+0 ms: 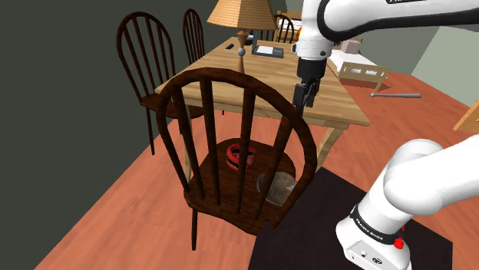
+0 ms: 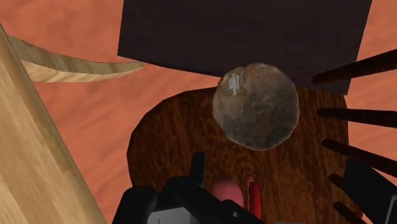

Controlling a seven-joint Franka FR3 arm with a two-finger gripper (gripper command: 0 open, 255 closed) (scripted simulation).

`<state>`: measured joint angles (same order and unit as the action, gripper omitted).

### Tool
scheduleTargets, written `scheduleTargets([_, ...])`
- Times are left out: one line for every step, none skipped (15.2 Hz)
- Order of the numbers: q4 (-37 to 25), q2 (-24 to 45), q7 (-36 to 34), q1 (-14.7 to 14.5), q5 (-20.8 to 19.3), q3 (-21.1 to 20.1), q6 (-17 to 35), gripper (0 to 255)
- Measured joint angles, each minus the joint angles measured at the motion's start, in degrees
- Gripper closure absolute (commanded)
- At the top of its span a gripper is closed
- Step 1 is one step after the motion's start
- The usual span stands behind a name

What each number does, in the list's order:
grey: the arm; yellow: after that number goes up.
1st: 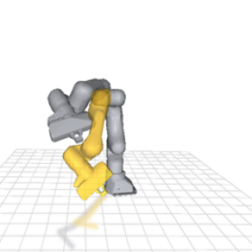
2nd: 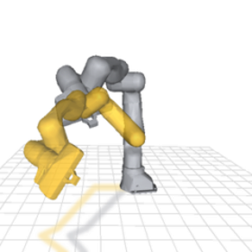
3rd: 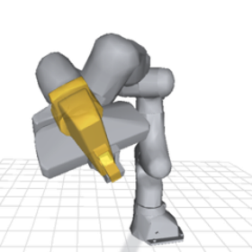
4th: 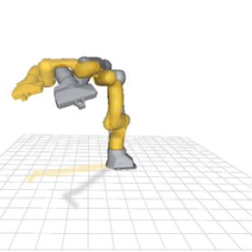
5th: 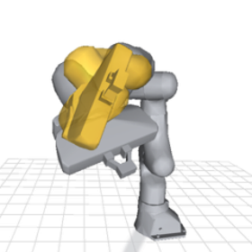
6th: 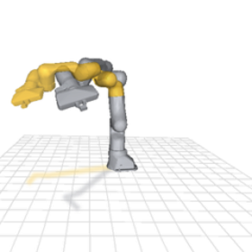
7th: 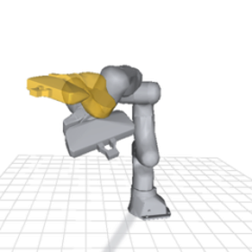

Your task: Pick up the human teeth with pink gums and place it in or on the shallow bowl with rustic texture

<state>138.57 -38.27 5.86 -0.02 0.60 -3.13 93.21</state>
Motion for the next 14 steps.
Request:
scheduleTargets([0.6, 1.7, -0.1, 0.0, 0.1, -0.2, 2.3, 0])
scheduleTargets([1.7, 2.5, -0.3, -0.2, 0.2, -0.4, 4.3, 0])
scheduleTargets([1.5, 4.5, -0.5, -0.2, 0.2, -0.7, 6.1, 0])
scheduleTargets([1.8, 6.0, -0.7, -0.3, 0.4, -1.0, 7.9, 0])
scheduleTargets([1.6, 8.2, -1.2, -0.5, 0.6, -1.4, 10.0, 0])
scheduleTargets([2.1, 9.4, -1.4, -0.5, 0.6, -1.6, 11.7, 0])
scheduleTargets([2.2, 11.1, -1.6, -0.6, 0.6, -1.9, 13.5, 0])
scheduleTargets([1.5, 13.3, -1.9, -0.7, 0.6, -2.2, 15.1, 0])
scheduleTargets([2.0, 14.7, -2.2, -0.8, 0.7, -2.5, 17.0, 0])
scheduleTargets([2.0, 16.8, -2.5, -0.9, 0.7, -2.8, 19.2, 0])
scheduleTargets([1.8, 18.8, -2.7, -0.9, 0.6, -3.0, 20.9, 0])
scheduleTargets([1.2, 21.2, -3.1, -0.9, 0.5, -3.3, 22.9, 0])
scheduleTargets([0.8, 23.3, -3.5, -1.0, 0.4, -3.6, 24.5, 0])
scheduleTargets([0.2, 25.1, -3.7, -1.0, 0.2, -3.8, 25.8, 0])
